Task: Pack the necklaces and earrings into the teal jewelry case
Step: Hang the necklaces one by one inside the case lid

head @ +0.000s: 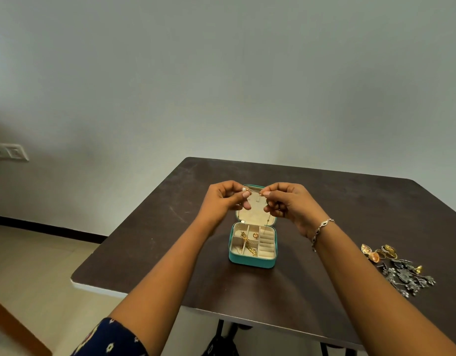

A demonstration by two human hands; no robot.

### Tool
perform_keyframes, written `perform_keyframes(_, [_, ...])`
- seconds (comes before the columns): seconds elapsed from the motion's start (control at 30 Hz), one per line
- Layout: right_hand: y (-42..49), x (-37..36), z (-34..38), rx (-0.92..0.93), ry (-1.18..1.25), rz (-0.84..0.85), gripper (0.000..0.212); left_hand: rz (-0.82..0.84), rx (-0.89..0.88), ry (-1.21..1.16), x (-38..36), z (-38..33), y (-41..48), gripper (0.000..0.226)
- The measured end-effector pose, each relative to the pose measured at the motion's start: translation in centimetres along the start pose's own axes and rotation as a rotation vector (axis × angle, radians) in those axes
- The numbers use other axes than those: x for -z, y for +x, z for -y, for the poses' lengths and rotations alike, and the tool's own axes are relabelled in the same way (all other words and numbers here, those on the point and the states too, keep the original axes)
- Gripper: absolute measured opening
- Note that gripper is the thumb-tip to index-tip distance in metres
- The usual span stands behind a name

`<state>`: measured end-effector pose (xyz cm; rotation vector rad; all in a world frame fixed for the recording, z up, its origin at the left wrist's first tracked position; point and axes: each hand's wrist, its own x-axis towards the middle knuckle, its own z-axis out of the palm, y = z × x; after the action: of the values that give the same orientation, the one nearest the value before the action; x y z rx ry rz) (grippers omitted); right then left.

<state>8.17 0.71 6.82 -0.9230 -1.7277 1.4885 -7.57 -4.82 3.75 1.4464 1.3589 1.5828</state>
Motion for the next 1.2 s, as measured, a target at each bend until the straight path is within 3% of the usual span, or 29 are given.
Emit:
perform_keyframes(0.43, [-1.2, 1.8, -2.3, -0.046, 0.038, 0.025, 0.008, -0.108, 0.019, -0.294, -0.1, -5.0, 1.2, 0.014])
perform_keyframes(0.9, [-2.0, 4.1, -4.8, -0.145, 0.135, -0.045, 0.007, -0.255, 0.096, -0.619, 1.0, -5.8, 1.3, 0.024])
perform_keyframes(1.07, [-2.2, 5.1, -5.0, -0.189, 0.244, -0.037, 0.012, -0.345, 0.151, -0.676, 1.3, -5.2, 1.0, 0.011])
perform_keyframes(1.2, [-2.4, 6.0, -5.1, -0.239, 0.464, -0.036, 0.01, -0.425, 0.229, -0.63, 1.4, -4.0, 0.8, 0.01])
